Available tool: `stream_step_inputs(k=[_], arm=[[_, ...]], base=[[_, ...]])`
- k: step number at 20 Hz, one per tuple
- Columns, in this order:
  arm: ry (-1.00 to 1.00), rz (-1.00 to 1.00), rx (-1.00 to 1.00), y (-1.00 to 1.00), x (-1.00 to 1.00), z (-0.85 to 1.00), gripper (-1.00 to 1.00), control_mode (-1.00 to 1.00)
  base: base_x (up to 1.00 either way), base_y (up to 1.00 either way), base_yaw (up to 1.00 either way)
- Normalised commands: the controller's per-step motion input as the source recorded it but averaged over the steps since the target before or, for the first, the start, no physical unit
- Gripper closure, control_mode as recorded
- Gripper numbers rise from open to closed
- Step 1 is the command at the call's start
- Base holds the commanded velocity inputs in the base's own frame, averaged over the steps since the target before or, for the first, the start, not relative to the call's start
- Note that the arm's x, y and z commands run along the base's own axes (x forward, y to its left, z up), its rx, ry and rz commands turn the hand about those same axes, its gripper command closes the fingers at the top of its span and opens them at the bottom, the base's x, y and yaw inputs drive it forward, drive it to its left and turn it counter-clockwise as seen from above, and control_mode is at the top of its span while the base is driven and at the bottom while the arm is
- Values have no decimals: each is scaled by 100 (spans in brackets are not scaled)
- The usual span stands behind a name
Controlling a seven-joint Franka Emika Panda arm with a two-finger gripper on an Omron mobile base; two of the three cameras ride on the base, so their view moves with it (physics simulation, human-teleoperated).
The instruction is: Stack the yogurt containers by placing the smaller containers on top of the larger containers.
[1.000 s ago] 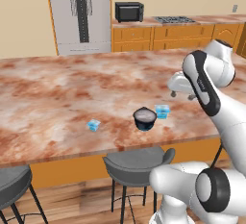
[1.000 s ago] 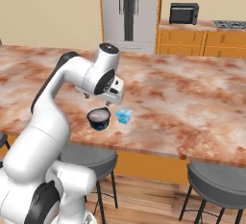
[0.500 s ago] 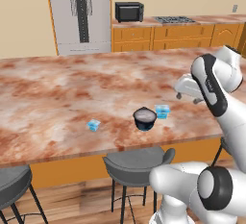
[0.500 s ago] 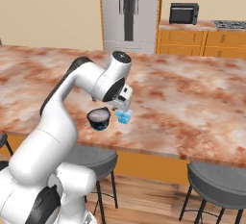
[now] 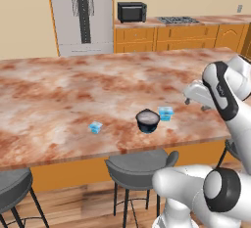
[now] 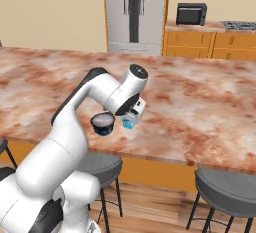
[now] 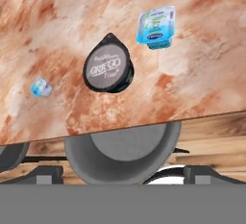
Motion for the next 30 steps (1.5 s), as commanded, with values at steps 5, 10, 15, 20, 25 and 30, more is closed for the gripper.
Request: stream_step_inputs(k=[5, 10, 15, 20, 25, 30], arm=[[-4, -3, 6, -13, 0, -21, -100, -100], [0, -4, 5, -2, 14, -15, -100, -100], [0, -2, 4, 0, 26, -14, -100, -100], [0, -1, 3, 0, 26, -17, -100, -100], [0, 0, 3, 0, 23, -17, -100, -100], [0, -1, 1, 0, 26, -17, -100, -100]], base=[[0, 0, 0], [0, 0, 0], [0, 0, 0], [0, 0, 0], [0, 0, 0], [0, 0, 0]])
